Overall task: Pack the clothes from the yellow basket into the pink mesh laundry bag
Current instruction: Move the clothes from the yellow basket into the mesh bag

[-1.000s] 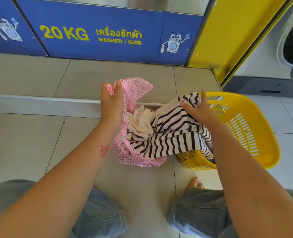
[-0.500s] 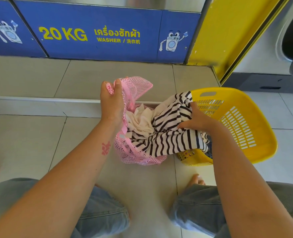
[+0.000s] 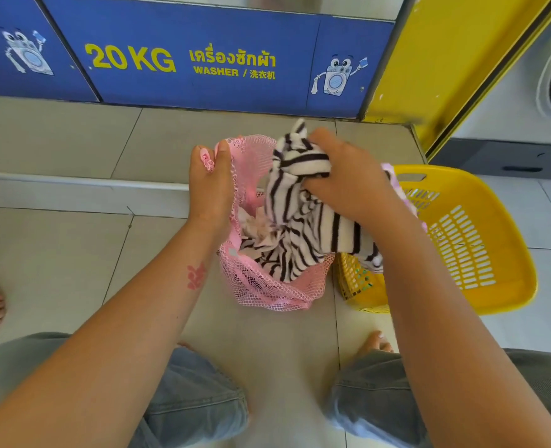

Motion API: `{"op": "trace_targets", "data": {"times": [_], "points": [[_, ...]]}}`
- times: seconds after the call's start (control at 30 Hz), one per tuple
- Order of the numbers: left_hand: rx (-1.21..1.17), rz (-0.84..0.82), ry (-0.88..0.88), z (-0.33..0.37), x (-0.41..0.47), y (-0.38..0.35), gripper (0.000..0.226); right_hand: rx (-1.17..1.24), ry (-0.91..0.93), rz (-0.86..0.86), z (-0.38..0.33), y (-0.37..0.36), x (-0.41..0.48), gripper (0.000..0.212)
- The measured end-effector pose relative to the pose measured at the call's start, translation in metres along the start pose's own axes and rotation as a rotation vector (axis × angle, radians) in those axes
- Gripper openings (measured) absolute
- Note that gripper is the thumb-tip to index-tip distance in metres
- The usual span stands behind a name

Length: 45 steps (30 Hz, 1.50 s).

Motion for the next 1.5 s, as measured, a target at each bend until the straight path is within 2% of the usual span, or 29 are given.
{"op": "trace_targets", "data": {"times": [0.1, 0.2, 0.27, 0.37, 0.43, 0.53, 0.6, 0.63, 0.7, 0.73, 0.77, 0.8, 0.83, 0.87, 0.93, 0.97, 1.03, 1.07, 1.13, 1.23, 1.3, 1.37, 1.43, 1.5], "points": [[-0.079, -0.047, 0.021, 0.000, 0.000, -0.004, 0.022, 0.243, -0.036, -0.137, -0.033, -0.044, 0.004, 0.051], [-0.038, -0.052, -0.033, 0.000, 0.001, 0.000, 0.024, 0.570, -0.269, -0.253, -0.034, -0.111, -0.009, 0.050], [0.071, -0.061, -0.085, 0.000, 0.000, 0.001, 0.027, 0.642, -0.354, -0.312, -0.033, -0.156, -0.024, 0.046], [0.186, -0.114, -0.093, -0.007, -0.005, -0.002, 0.031, 0.481, -0.363, -0.379, -0.027, -0.208, -0.041, 0.057], [0.130, -0.122, -0.032, -0.011, -0.007, -0.001, 0.031, 0.258, -0.372, -0.434, -0.009, -0.228, -0.049, 0.064], [0.000, -0.121, 0.079, -0.014, -0.008, -0.002, 0.026, -0.040, -0.348, -0.472, 0.014, -0.236, -0.050, 0.059], [0.029, -0.060, 0.073, -0.013, -0.004, 0.001, 0.026, -0.010, -0.340, -0.528, 0.015, -0.237, -0.042, 0.063], [0.041, -0.019, 0.056, -0.013, 0.000, 0.004, 0.026, 0.083, -0.331, -0.557, 0.012, -0.237, -0.037, 0.064], [0.039, 0.056, 0.031, -0.013, 0.009, 0.013, 0.024, 0.413, -0.366, -0.482, 0.006, -0.222, -0.030, 0.059], [0.041, 0.089, 0.027, -0.012, 0.013, 0.018, 0.024, 0.558, -0.397, -0.327, 0.010, -0.207, -0.027, 0.054], [0.043, 0.120, 0.029, -0.012, 0.017, 0.023, 0.024, 0.600, -0.418, -0.122, 0.021, -0.188, -0.027, 0.051], [0.047, 0.152, 0.025, -0.011, 0.019, 0.029, 0.024, 0.519, -0.433, 0.055, 0.035, -0.172, -0.030, 0.054], [0.052, 0.176, 0.017, -0.011, 0.022, 0.034, 0.023, 0.386, -0.474, 0.159, 0.051, -0.161, -0.036, 0.065], [0.063, 0.194, 0.015, -0.010, 0.024, 0.037, 0.022, 0.252, -0.566, 0.168, 0.069, -0.161, -0.041, 0.083], [0.056, 0.196, 0.020, -0.012, 0.028, 0.041, 0.012, 0.167, -0.850, -0.050, 0.102, -0.180, -0.058, 0.118], [0.052, 0.187, 0.030, -0.014, 0.029, 0.040, 0.018, 0.186, -0.959, -0.174, 0.111, -0.193, -0.069, 0.129], [0.081, 0.180, 0.031, -0.016, 0.029, 0.039, 0.039, 0.260, -1.046, -0.331, 0.116, -0.216, -0.085, 0.139], [0.096, 0.175, 0.021, -0.017, 0.029, 0.038, 0.035, 0.317, -1.055, -0.353, 0.114, -0.226, -0.090, 0.140], [0.129, 0.157, 0.016, -0.021, 0.027, 0.035, 0.016, 0.439, -1.076, -0.298, 0.108, -0.239, -0.093, 0.134], [0.166, 0.110, 0.023, -0.028, 0.024, 0.029, 0.025, 0.418, -1.031, -0.227, 0.095, -0.231, -0.081, 0.101], [0.184, 0.086, 0.007, -0.029, 0.023, 0.026, 0.028, 0.329, -0.874, -0.140, 0.079, -0.211, -0.061, 0.071], [0.181, 0.062, -0.010, -0.028, 0.023, 0.023, 0.031, 0.329, -0.656, -0.049, 0.044, -0.183, -0.040, 0.051], [0.126, 0.036, -0.012, -0.025, 0.021, 0.020, 0.032, 0.396, -0.453, -0.058, 0.004, -0.168, -0.024, 0.044], [0.015, 0.025, 0.024, -0.022, 0.021, 0.020, 0.027, 0.570, -0.314, -0.171, -0.028, -0.168, -0.017, 0.040]]}}
Point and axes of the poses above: each hand's wrist, its own x-axis towards the middle knuckle, its own y-axis out of the back of the hand, z = x × y, the point moved 8 cm from there along x, towards the middle knuckle, and after that the axes turned 7 degrees about z, right-handed, at the moved point
